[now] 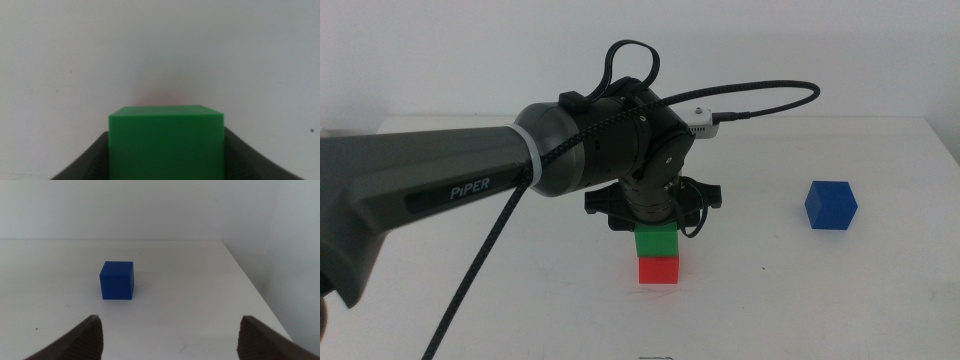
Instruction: Stack red cubes first, then green, then blue cubes in a specific spot.
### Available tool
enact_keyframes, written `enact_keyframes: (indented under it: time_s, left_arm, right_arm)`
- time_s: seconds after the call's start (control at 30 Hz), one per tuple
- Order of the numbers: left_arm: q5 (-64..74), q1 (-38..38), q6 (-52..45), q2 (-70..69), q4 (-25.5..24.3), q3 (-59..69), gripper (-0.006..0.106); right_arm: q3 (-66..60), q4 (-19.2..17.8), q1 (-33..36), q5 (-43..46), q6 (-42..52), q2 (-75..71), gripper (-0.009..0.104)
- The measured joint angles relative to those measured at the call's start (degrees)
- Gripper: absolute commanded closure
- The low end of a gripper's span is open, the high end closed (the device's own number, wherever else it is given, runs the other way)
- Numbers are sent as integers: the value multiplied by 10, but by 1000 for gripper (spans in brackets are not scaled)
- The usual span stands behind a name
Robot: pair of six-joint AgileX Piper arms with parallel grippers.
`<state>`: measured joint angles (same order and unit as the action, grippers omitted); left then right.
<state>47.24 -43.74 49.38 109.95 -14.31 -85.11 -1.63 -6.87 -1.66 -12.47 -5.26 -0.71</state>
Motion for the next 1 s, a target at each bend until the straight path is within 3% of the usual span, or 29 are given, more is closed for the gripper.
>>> enact_keyframes:
  time_s: [0.03,0.07,0.3,0.5,0.8,0.93,1.0]
  left_arm:
    - [0,0,0,0,1,0,57]
    - [0,0,0,0,1,0,33]
    - [1,0,-11,0,-2,0,6]
    - [15,0,-39,-31,-3,1,7]
    - [155,0,-114,-206,-7,2,7]
    - [170,7,-222,-283,-16,27,7]
    - [169,31,-294,-325,19,46,7]
  right_arm:
    - [0,0,0,0,0,0,6]
    - [0,0,0,0,0,0,6]
    - [0,0,0,0,0,0,6]
    - [0,0,0,0,0,0,6]
    - [0,0,0,0,0,0,6]
    - [0,0,0,0,0,0,6]
    - [0,0,0,0,0,0,6]
